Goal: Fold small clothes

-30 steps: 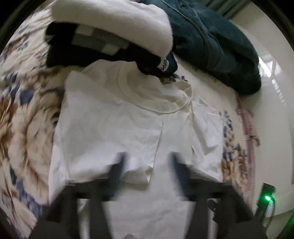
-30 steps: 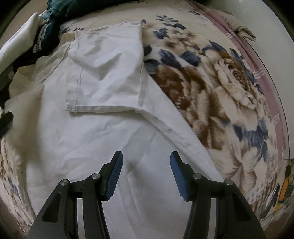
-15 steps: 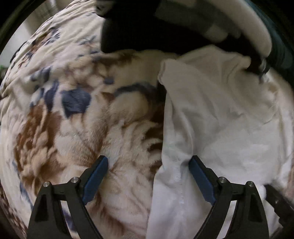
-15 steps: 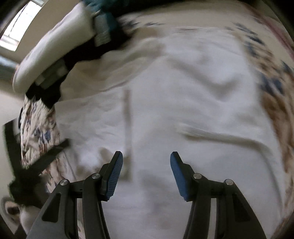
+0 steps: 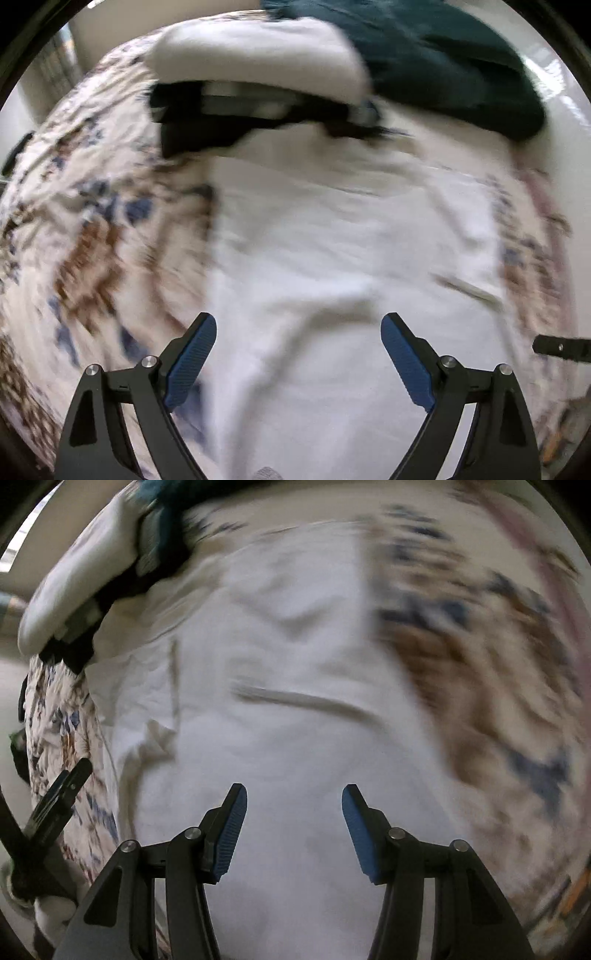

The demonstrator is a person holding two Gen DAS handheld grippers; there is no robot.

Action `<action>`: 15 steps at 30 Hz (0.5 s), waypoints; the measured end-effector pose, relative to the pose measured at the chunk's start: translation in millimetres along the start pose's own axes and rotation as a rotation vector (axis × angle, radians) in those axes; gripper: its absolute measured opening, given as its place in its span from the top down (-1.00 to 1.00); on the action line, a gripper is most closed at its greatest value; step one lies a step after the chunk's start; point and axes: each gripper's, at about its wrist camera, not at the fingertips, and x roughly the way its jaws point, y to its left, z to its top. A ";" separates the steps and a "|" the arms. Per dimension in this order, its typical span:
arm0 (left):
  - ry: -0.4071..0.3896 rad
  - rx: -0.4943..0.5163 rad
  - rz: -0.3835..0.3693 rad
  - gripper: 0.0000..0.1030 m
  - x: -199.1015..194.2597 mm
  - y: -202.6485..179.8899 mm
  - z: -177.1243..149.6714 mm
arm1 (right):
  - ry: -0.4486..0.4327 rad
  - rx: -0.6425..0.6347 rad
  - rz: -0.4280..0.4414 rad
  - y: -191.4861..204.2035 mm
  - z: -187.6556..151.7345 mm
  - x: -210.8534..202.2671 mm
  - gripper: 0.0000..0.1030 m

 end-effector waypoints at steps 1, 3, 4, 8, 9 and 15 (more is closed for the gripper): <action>0.011 -0.002 -0.036 -0.77 -5.7 -19.3 -9.5 | 0.001 0.013 -0.013 -29.8 -10.3 -23.8 -0.09; 0.053 -0.007 -0.098 -0.77 -14.1 -58.5 -29.4 | 0.003 0.031 -0.041 -84.9 -23.1 -52.9 -0.09; 0.078 -0.018 -0.118 -0.77 -12.0 -67.6 -33.4 | 0.005 0.046 -0.050 -103.6 -22.0 -62.2 -0.09; 0.195 -0.105 -0.165 -0.77 2.9 -137.2 -83.3 | 0.010 0.104 -0.040 -177.9 -28.3 -94.8 -0.09; 0.236 -0.124 -0.172 -0.77 8.9 -157.2 -98.4 | 0.007 0.099 -0.039 -190.8 -26.8 -95.3 -0.09; 0.406 -0.179 -0.232 -0.77 30.5 -248.3 -181.6 | 0.000 0.042 -0.046 -234.2 -14.3 -84.3 -0.09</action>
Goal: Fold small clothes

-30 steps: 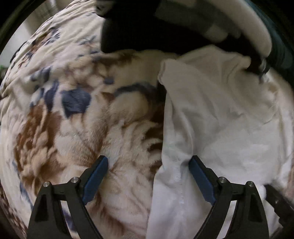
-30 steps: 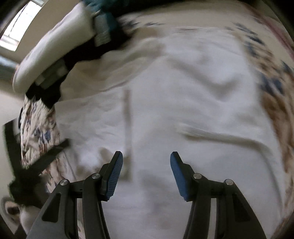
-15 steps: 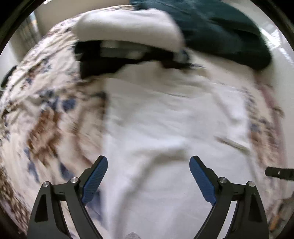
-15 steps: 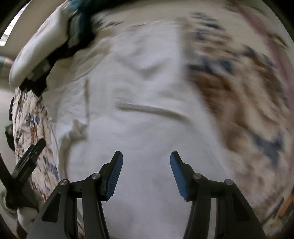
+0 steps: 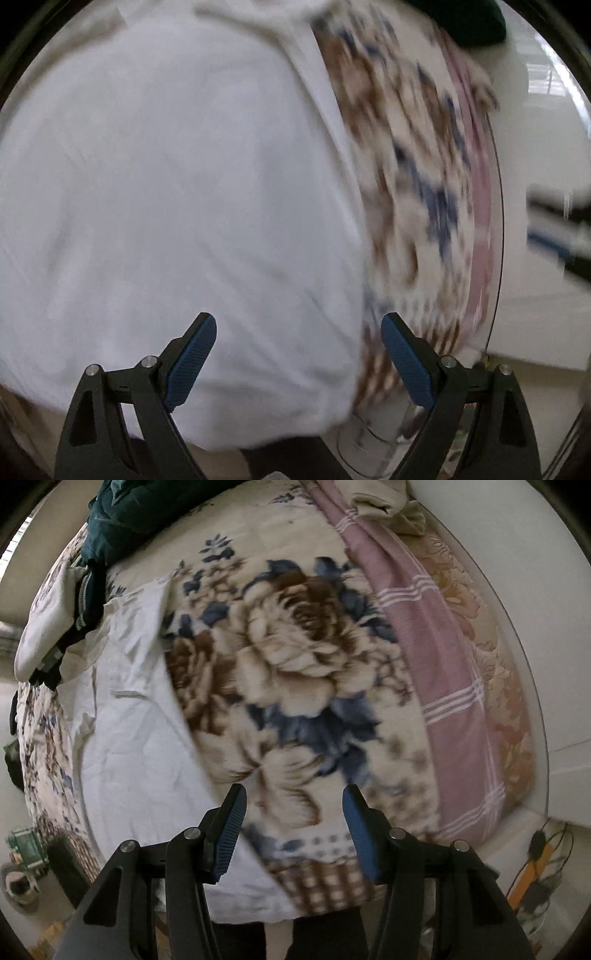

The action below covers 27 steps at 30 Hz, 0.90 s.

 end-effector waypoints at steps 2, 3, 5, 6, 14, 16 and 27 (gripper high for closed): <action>0.050 0.004 0.005 -0.77 25.8 -17.6 -22.8 | 0.011 -0.037 0.019 -0.6 8.3 12.6 -0.09; 0.059 0.002 0.008 -0.77 31.4 -23.7 -28.6 | 0.012 -0.057 0.018 1.0 12.2 19.1 -0.09; 0.035 0.015 0.038 -0.77 49.2 -35.9 -40.1 | 0.017 -0.106 0.018 4.1 18.5 30.8 -0.09; 0.002 0.041 0.087 -0.76 57.2 -43.0 -42.8 | 0.018 -0.130 0.012 5.7 21.7 37.6 -0.09; -0.219 0.030 0.063 0.98 31.6 -30.1 -48.3 | 0.060 -0.164 0.080 24.2 43.8 74.1 -0.09; -0.253 0.020 0.053 0.99 18.5 -22.6 -48.7 | 0.050 -0.159 0.138 38.2 61.8 80.6 -0.09; -0.315 -0.076 -0.009 0.99 -17.5 17.1 -56.1 | 0.024 -0.134 0.361 157.7 213.9 150.0 -0.09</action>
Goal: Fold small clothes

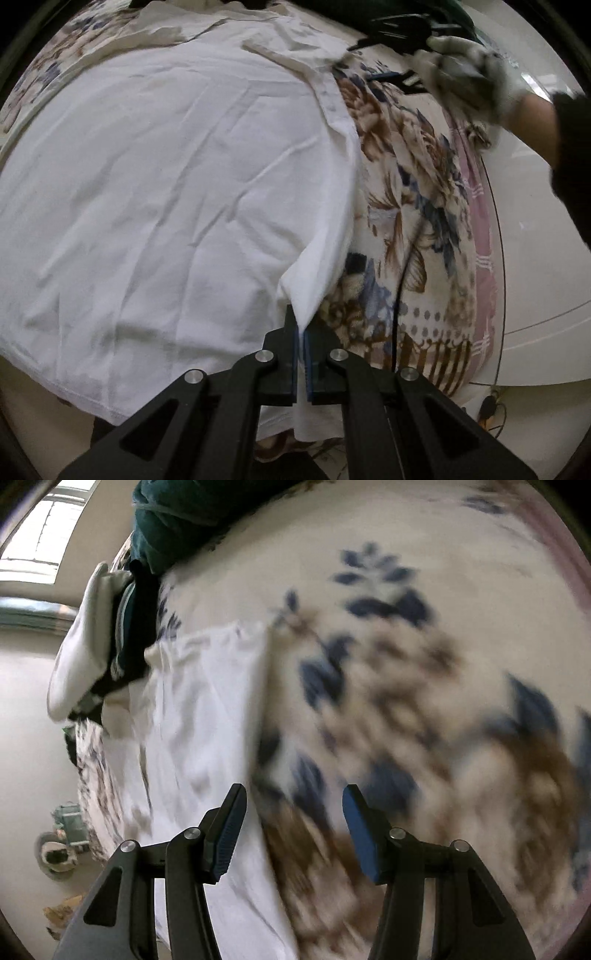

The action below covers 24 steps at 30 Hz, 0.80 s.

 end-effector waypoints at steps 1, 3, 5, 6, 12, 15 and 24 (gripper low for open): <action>0.000 -0.005 -0.001 0.99 0.6 -1.5 0.4 | 0.012 0.018 0.019 4.0 11.7 10.5 -0.09; -0.001 -0.011 -0.009 0.99 -2.8 1.5 1.7 | 0.024 0.063 0.044 9.2 30.7 29.3 -0.06; -0.002 -0.022 -0.020 0.99 -6.6 5.8 2.8 | 0.012 0.053 0.044 19.5 40.6 41.8 0.52; -0.005 -0.026 -0.028 0.99 -11.8 9.0 4.8 | 0.012 0.033 0.028 25.3 41.7 44.8 0.92; -0.049 -0.027 -0.056 0.99 -60.1 41.8 18.4 | -0.041 -0.062 -0.018 86.9 40.3 18.8 0.93; -0.070 -0.057 -0.055 0.99 -92.5 76.8 30.6 | -0.041 -0.124 -0.062 132.4 37.8 3.1 0.93; -0.119 -0.214 0.027 0.99 -153.6 207.4 51.9 | 0.006 -0.350 -0.280 314.7 6.9 56.5 0.94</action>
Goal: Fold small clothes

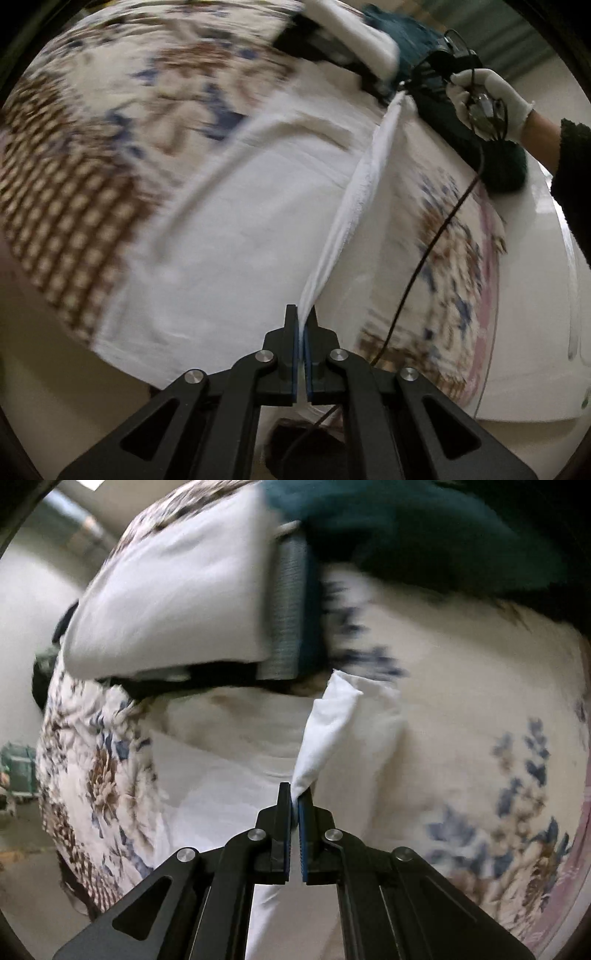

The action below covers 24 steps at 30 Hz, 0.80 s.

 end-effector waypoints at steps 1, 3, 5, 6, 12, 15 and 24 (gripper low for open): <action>-0.001 -0.013 0.012 0.99 -1.6 14.9 4.6 | 0.006 -0.017 -0.013 21.8 4.0 7.7 0.94; 0.002 -0.033 0.030 0.99 1.2 36.8 11.2 | 0.027 -0.031 -0.026 59.8 11.5 26.9 0.94; 0.013 -0.051 0.049 0.99 8.6 62.6 19.1 | 0.051 -0.048 -0.060 92.8 18.2 51.8 0.94; 0.020 -0.063 0.055 0.99 13.6 74.4 22.6 | 0.055 -0.052 -0.071 102.3 19.2 61.4 0.94; 0.104 -0.134 0.060 0.95 36.1 122.8 30.1 | 0.114 -0.052 -0.176 153.0 26.5 123.5 0.94; 0.179 -0.217 0.014 0.85 41.1 148.7 27.1 | 0.166 -0.013 -0.143 152.7 28.1 138.6 0.88; 0.240 -0.196 -0.049 -0.23 19.9 181.1 57.7 | 0.146 0.107 0.206 98.0 -46.6 50.1 -0.25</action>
